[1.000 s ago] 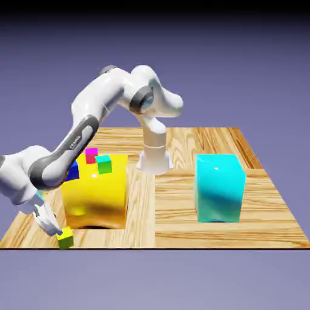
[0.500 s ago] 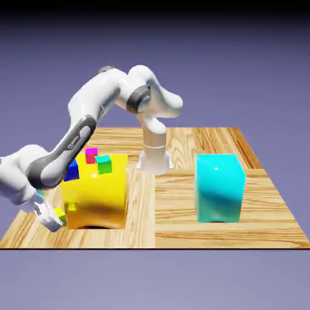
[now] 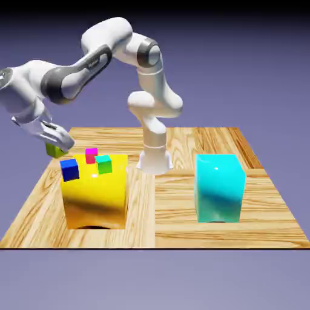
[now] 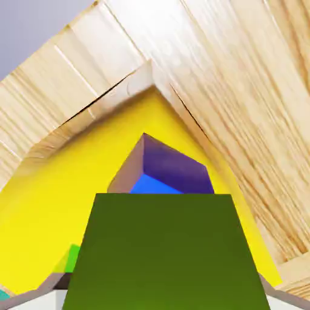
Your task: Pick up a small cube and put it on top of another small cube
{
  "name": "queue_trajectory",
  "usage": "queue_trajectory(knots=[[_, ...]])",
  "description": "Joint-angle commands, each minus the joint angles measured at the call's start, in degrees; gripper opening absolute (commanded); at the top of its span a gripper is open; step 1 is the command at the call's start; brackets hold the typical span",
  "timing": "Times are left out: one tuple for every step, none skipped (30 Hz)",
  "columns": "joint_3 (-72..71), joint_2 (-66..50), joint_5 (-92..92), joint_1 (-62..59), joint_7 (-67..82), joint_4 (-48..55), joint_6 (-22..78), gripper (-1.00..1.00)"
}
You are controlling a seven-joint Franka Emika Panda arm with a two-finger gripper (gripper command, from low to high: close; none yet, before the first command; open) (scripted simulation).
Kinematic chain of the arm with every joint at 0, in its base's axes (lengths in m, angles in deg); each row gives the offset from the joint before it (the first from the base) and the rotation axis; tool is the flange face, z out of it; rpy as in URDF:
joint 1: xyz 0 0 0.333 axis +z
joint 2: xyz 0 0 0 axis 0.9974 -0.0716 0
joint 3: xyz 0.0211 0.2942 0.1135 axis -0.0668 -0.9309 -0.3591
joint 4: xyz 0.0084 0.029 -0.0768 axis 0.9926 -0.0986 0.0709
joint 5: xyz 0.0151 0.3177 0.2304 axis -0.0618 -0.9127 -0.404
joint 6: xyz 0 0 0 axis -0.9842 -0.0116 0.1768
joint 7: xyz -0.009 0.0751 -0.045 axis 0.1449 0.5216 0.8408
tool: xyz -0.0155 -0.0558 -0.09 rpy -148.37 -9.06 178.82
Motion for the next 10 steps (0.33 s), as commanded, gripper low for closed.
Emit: queue_trajectory(knots=[[-0.08, 0.41, 0.19, 0.18, -0.02, -2.07, -1.69, -1.00], [-0.16, 0.82, 0.28, 0.36, -0.07, -4.15, -3.37, -1.00], [-0.23, 1.23, 0.37, 0.55, -0.11, -6.22, -5.06, -1.00], [-0.31, 1.64, 0.46, 0.73, -0.15, -8.30, -6.75, -1.00], [-0.38, 2.06, 0.55, 0.91, -0.20, -10.37, -8.44, -1.00], [-0.46, 2.47, 0.64, 1.10, -0.24, -12.45, -10.13, -1.00], [-0.48, 2.56, 0.66, 1.14, -0.25, -12.92, -10.51, -1.00], [-0.48, 2.56, 0.66, 1.14, -0.25, -12.92, -10.51, 1.00], [-0.48, 2.56, 0.66, 1.14, -0.25, -12.92, -10.51, 1.00], [-0.40, 2.15, 0.57, 0.96, -0.21, -10.85, -8.83, 1.00]])
